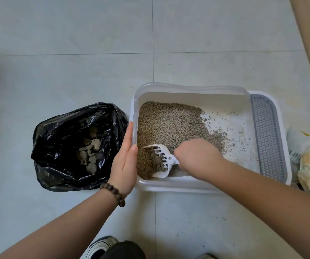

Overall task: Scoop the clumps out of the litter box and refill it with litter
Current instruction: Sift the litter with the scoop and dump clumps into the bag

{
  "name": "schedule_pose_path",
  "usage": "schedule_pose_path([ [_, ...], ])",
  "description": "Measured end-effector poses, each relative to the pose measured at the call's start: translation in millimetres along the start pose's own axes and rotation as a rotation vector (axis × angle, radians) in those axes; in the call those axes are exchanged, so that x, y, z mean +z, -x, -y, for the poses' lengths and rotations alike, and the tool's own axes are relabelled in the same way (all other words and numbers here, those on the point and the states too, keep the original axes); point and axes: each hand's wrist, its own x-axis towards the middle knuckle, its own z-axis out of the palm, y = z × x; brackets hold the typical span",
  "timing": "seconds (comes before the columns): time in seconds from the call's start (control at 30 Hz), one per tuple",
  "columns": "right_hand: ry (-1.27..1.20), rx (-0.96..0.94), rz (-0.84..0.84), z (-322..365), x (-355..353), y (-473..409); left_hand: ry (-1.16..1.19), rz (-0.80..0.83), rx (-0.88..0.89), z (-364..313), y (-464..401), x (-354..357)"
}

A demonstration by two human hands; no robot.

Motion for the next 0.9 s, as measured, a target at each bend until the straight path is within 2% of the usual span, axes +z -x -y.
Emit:
schedule_pose_path([
  [0.17,-0.414,-0.065,-0.023,-31,28,-5,-0.014,-0.013,0.012,0,-1,0],
  [0.27,-0.576,-0.108,-0.009,-41,39,-7,-0.019,0.002,0.011,1,0,-2],
  [0.4,-0.852,-0.093,0.017,-43,42,1,-0.022,0.009,0.004,1,0,-2],
  [0.63,-0.928,-0.05,-0.048,-44,58,10,-0.017,0.016,0.006,2,-1,-2],
  [0.9,-0.98,0.043,-0.247,-68,53,33,-0.021,0.02,0.001,1,0,-3],
])
